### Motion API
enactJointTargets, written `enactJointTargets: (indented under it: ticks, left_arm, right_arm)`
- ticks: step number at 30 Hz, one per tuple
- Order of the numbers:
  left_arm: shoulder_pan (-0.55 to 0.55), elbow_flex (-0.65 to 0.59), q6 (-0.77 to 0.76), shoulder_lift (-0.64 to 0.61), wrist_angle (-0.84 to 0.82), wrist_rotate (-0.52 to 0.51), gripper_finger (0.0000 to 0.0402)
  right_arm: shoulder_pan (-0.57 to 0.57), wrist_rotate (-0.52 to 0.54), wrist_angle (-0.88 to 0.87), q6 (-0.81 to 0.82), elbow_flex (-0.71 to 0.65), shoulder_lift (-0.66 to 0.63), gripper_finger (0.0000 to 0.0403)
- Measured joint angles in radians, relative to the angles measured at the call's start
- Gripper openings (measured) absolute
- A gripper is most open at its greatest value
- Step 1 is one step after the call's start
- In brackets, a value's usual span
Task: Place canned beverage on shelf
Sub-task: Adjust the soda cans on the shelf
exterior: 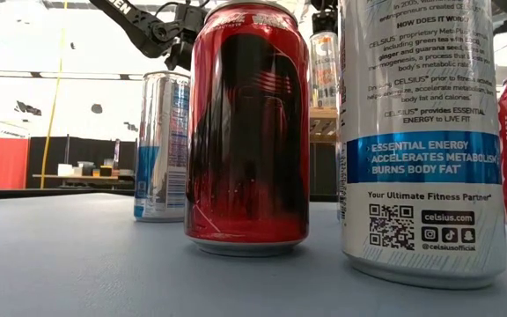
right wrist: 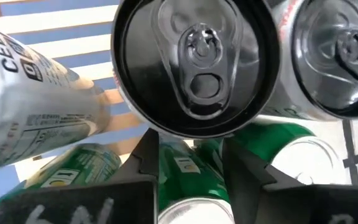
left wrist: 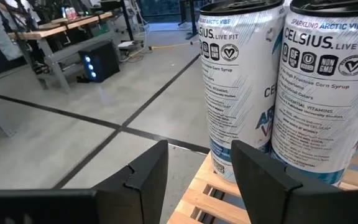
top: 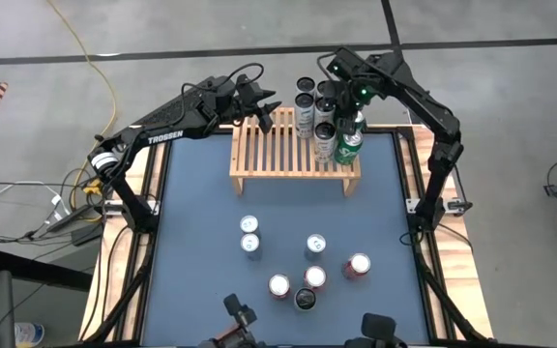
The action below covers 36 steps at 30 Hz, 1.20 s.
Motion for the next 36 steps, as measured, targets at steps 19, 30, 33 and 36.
enactJointTargets:
  ticks: [19, 30, 33, 36]
  left_arm:
    - [0.0, 0.0, -0.055, 0.0, 0.0, 0.051, 0.0164]
    - [0.0, 0.0, -0.038, 0.0, 0.0, 0.043, 0.0164]
    - [0.0, 0.0, -0.036, 0.0, 0.0, 0.041, 0.0164]
    - [0.0, 0.0, -0.038, 0.0, 0.0, 0.041, 0.0164]
  right_arm:
    - [-0.014, -0.03, 0.003, 0.0, 0.0, 0.003, 0.0115]
    - [-0.014, 0.033, 0.0, 0.0, 0.001, -0.049, 0.0115]
    - [-0.014, 0.056, -0.005, 0.0, 0.001, -0.089, 0.0115]
    - [-0.015, 0.056, -0.019, 0.038, 0.001, -0.136, 0.0115]
